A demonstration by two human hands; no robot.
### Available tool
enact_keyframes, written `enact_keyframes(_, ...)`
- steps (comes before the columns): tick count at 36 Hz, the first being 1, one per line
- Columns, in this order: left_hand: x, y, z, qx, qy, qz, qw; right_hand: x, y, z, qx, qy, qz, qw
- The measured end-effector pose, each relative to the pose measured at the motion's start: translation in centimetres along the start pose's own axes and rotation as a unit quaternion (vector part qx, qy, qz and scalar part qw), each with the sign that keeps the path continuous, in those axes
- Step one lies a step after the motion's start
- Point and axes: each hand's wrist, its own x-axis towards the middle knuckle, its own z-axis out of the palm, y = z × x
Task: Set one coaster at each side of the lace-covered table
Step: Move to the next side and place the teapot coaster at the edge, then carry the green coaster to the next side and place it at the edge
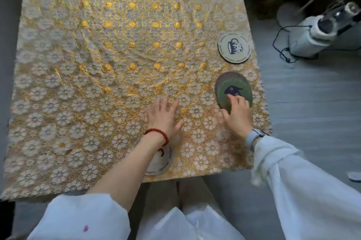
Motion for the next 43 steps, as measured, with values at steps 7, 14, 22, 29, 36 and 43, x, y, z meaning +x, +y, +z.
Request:
enact_keyframes(7, 3.1, 1.3, 1.6, 0.072, -0.045, -0.011, 0.996, 5.1, 3.9, -1.7, 0.004, -0.068, 0.062, 0.996)
enact_keyframes(14, 3.1, 1.1, 1.6, 0.084, -0.066, -0.021, 0.994, 4.8, 2.8, -1.7, -0.019, -0.032, 0.064, 0.997)
enact_keyframes(22, 3.4, 1.2, 0.2, 0.063, -0.106, -0.015, 0.992, 4.0, 1.4, -2.6, -0.002, 0.075, 0.039, 0.996)
enact_keyframes(29, 1.6, -0.5, -4.1, -0.2, -0.017, -0.01, 0.979, 2.0, -4.8, -5.3, 0.084, 0.131, -0.146, 0.977)
enact_keyframes(36, -7.0, -8.5, -7.4, -0.288, 0.118, -0.022, 0.95, -4.0, -17.6, -4.3, 0.137, 0.003, -0.277, 0.951)
enact_keyframes(43, -18.9, -22.7, -8.3, -0.339, 0.151, -0.041, 0.928, -13.3, -31.4, 2.6, 0.078, -0.085, -0.415, 0.902)
